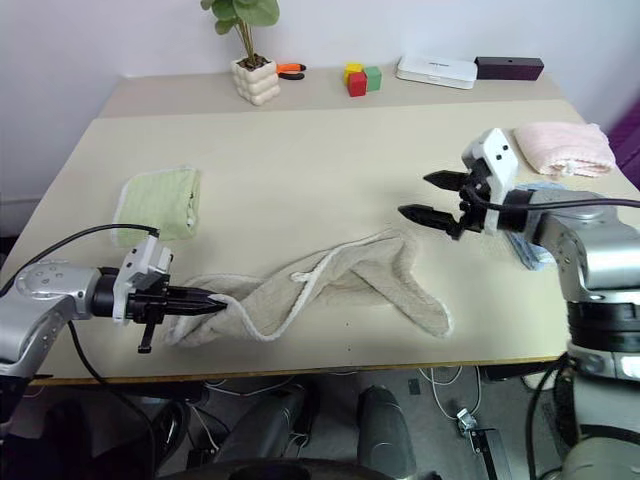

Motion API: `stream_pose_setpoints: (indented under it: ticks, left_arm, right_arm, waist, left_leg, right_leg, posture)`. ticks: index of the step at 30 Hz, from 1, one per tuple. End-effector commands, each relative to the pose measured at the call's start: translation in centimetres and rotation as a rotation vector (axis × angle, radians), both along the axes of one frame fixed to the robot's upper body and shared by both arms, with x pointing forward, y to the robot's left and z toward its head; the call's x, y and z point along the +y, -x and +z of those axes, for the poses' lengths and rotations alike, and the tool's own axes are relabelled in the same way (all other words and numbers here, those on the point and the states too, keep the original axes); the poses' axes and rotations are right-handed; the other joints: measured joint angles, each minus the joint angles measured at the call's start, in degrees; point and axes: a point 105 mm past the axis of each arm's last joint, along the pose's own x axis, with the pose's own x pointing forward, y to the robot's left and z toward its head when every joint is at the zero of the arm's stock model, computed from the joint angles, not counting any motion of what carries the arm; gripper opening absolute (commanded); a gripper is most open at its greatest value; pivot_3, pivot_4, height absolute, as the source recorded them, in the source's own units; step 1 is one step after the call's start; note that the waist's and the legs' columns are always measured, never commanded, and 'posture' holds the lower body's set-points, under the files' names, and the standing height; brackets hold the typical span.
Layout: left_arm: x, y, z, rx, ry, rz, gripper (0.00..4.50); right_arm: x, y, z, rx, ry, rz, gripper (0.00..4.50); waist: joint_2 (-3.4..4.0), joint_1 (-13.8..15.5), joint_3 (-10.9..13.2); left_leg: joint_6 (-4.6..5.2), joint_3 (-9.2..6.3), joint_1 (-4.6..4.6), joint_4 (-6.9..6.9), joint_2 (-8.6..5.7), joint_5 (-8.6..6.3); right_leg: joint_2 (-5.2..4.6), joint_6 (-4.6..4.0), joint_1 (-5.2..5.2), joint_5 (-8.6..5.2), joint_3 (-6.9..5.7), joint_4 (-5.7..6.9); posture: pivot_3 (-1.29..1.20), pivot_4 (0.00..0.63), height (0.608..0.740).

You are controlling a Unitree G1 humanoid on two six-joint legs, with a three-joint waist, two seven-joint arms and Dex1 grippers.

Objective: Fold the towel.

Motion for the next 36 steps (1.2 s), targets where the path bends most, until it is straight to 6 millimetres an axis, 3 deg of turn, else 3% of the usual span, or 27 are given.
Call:
stream_pose_setpoints:
  ticks: [1, 7, 17, 20, 27, 32, 36]
  left_arm:
    - [-0.2, 0.0, 0.7, -0.035, 0.008, -0.014, 0.00]
    - [-0.3, 0.0, 0.7, -0.031, 0.011, -0.008, 0.00]
    - [-0.5, 0.1, 0.7, -0.039, 0.016, 0.001, 0.00]
    - [-0.6, 0.1, 0.8, -0.042, 0.015, 0.000, 0.00]
    - [-0.5, 0.0, 0.8, -0.044, 0.013, 0.003, 0.00]
    - [-0.2, -1.1, 1.3, -0.110, 0.030, 0.054, 0.00]
    - [1.3, -6.2, 3.9, -0.280, 0.145, 0.280, 0.00]
  right_arm:
    - [0.3, -1.2, -0.1, -0.032, 0.060, -0.058, 4.41]
    - [1.7, -0.8, -3.0, 0.061, 0.114, 0.002, 4.41]
    - [1.2, -0.6, -6.6, 0.180, 0.240, -0.001, 4.41]
    - [1.2, -0.8, -7.0, 0.203, 0.232, -0.014, 3.60]
    - [1.6, -0.9, -7.5, 0.238, 0.194, -0.019, 0.12]
    - [1.1, -2.2, -5.6, 0.127, 0.155, -0.082, 0.05]
    - [-0.4, -3.4, -2.6, 0.006, 0.076, -0.161, 0.05]
  waist:
    - [0.01, 0.20, 0.00]
    - [0.02, 0.16, 0.01]
    - [0.01, 0.15, 0.00]
    - [0.01, 0.06, 0.00]
    - [-0.04, 0.12, -0.04]
    - [-0.03, 0.09, -0.06]
    - [-0.04, 0.63, -0.01]
  left_leg:
    - [0.00, 0.00, 0.00, 0.00, 0.00, 0.00]
    - [-0.01, 0.00, 0.00, 0.00, 0.00, 0.00]
    - [-0.01, 0.00, 0.00, 0.03, 0.01, 0.01]
    - [-0.01, 0.00, 0.01, 0.03, 0.01, 0.01]
    - [-0.01, 0.00, 0.07, 0.08, 0.01, 0.01]
    - [-0.02, 0.00, 0.10, 0.09, 0.02, 0.01]
    - [-0.13, -0.03, 0.08, 0.11, 0.02, 0.08]
  right_leg:
    - [0.01, 0.02, 0.00, 0.01, 0.00, 0.01]
    - [0.04, 0.14, -0.02, 0.08, 0.00, 0.02]
    - [0.06, 0.12, -0.01, 0.11, 0.00, 0.03]
    - [0.07, 0.12, 0.00, 0.11, 0.01, 0.03]
    - [0.08, 0.11, 0.02, 0.13, 0.00, 0.03]
    - [0.10, 0.09, 0.02, 0.16, 0.01, 0.03]
    - [0.14, 0.15, -0.02, 0.25, -0.02, 0.05]
  posture:
    - [0.00, 0.150, 0.740]
    - [0.00, 0.150, 0.740]
    - [0.00, 0.150, 0.740]
    - [0.00, 0.150, 0.740]
    - [0.00, 0.150, 0.740]
    - [0.00, 0.150, 0.740]
    - [0.00, 0.150, 0.740]
